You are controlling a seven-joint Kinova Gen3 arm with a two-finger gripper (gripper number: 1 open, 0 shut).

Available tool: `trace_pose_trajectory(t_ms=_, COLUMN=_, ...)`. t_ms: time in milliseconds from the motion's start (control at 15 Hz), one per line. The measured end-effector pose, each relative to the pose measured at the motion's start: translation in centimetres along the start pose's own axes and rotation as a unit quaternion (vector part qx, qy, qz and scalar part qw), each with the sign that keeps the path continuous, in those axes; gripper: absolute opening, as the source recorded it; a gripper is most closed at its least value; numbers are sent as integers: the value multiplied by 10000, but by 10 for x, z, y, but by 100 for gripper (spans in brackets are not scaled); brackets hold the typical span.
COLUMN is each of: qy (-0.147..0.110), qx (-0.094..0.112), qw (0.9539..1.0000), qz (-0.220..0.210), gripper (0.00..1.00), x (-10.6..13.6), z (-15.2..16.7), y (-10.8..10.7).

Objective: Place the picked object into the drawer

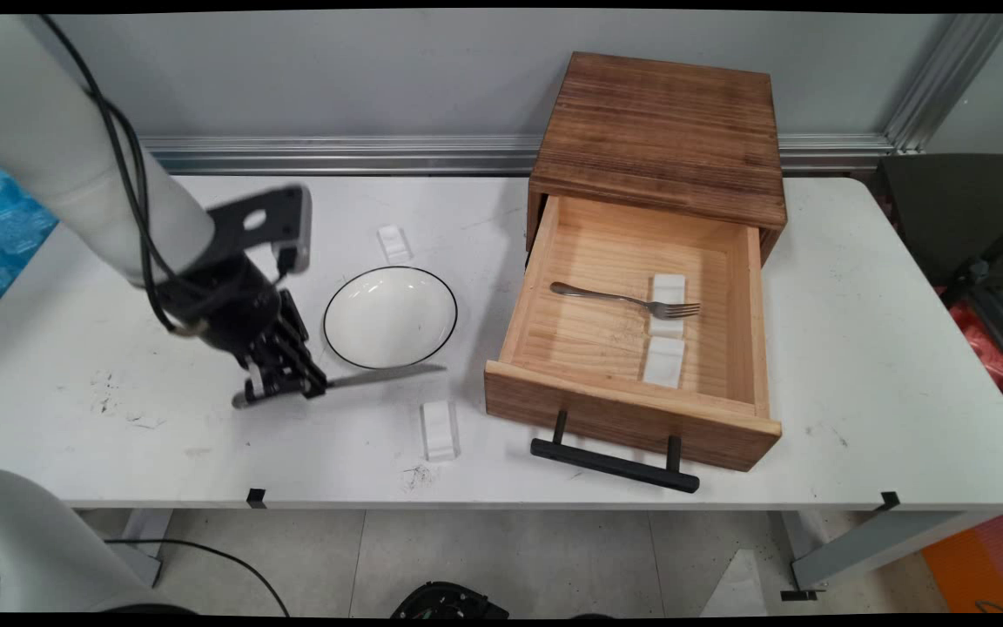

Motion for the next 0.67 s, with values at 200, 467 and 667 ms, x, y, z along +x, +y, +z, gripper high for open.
trace_pose_trajectory(t_ms=200, qy=-40, qx=-1, qw=10000, qz=58, gripper=0, x=12, z=-25, y=-7)
trace_pose_trajectory(t_ms=467, qy=-8, qx=14, qw=9997, qz=238, gripper=0, x=42, z=-59, y=-17)
trace_pose_trajectory(t_ms=667, qy=129, qx=47, qw=9992, qz=383, gripper=0, x=68, z=-73, y=-23)
